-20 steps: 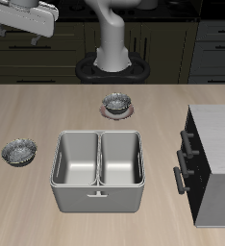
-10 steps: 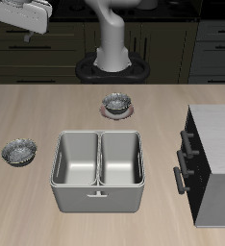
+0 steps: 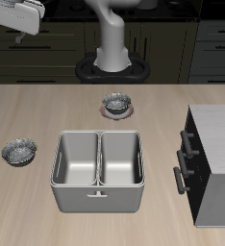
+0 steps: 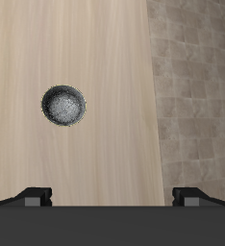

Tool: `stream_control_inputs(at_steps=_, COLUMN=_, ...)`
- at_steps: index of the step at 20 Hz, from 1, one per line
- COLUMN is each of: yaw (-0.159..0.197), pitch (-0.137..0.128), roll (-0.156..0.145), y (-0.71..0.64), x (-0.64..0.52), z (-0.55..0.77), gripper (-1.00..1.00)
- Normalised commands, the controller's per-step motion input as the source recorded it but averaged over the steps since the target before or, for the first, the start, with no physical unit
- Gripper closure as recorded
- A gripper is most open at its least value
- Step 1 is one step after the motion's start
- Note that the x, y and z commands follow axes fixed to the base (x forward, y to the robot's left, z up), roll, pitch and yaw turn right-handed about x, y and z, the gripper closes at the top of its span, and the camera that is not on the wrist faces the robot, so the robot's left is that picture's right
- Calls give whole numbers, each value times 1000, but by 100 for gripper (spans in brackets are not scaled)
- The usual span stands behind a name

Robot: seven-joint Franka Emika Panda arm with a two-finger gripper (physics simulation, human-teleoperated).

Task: Pick up the bowl on the table and place it on top of the white cabinet

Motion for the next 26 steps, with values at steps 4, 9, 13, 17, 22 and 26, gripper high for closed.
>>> stream_control_inputs(at_steps=4, yaw=8, pitch=-6, roll=12, y=43, x=318, z=69, gripper=-100)
stream_control_inputs(at_steps=9, yaw=21, pitch=-2, roll=22, y=112, x=256, z=43, gripper=-100)
stream_control_inputs(at_steps=13, yaw=3, pitch=-18, roll=-20, y=-26, x=312, z=14, gripper=-100)
stream_control_inputs(at_steps=17, yaw=-11, pitch=-13, roll=-4, y=-90, x=223, z=67, gripper=-100)
stream_control_inputs(at_steps=22, yaw=5, pitch=-15, roll=-11, y=-76, x=191, z=36, gripper=-100)
stream_control_inputs(at_steps=26, yaw=-2, pitch=-3, roll=16, y=88, x=130, z=8, gripper=-100)
